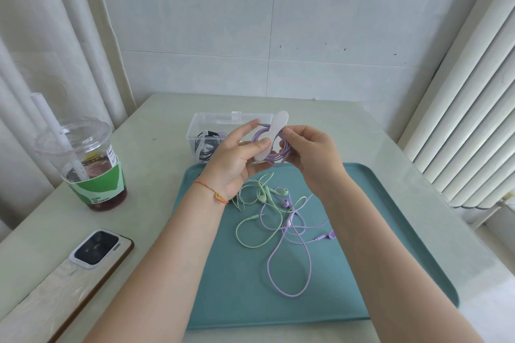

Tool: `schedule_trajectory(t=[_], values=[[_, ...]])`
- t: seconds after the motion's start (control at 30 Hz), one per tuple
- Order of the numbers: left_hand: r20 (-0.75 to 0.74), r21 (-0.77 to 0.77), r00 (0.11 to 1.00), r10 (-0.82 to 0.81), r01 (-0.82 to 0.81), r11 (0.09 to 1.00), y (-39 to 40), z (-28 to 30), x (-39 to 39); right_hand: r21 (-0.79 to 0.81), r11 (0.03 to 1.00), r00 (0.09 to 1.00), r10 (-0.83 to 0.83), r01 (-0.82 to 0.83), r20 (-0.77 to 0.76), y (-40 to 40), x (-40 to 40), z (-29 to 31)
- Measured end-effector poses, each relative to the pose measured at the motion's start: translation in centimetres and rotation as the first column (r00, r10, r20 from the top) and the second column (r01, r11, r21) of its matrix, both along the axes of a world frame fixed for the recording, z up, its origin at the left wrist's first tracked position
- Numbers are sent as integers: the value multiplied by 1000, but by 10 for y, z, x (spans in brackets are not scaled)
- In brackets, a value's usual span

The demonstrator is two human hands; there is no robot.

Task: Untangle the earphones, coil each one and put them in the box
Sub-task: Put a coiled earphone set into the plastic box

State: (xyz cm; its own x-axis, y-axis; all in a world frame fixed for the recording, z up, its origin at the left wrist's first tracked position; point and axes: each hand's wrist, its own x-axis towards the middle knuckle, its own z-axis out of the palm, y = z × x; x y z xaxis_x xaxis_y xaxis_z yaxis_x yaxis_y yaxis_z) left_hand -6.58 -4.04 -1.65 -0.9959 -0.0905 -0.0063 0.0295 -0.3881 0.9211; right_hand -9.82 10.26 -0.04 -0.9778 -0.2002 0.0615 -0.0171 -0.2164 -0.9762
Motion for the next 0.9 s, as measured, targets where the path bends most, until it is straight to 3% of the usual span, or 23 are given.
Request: schedule_trajectory(t=[0.2, 0.43, 0.63, 0.9], values=[[-71, -153, 996, -52, 40, 987, -5, 3, 5, 147, 986, 995, 91, -83, -49, 7, 0, 7], [-74, -205, 997, -18, 2, 979, -1, 1, 5, 398, 915, 986, -1, 68, -167, 9, -2, 7], [-80, -145, 996, 45, -56, 988, 3, 1, 3, 357, 919, 970, -88, 168, -228, 4, -3, 3], [-81, -138, 997, -9, -3, 990, 2, 2, 4, 317, 924, 956, -130, 213, -264, 8, -4, 4]])
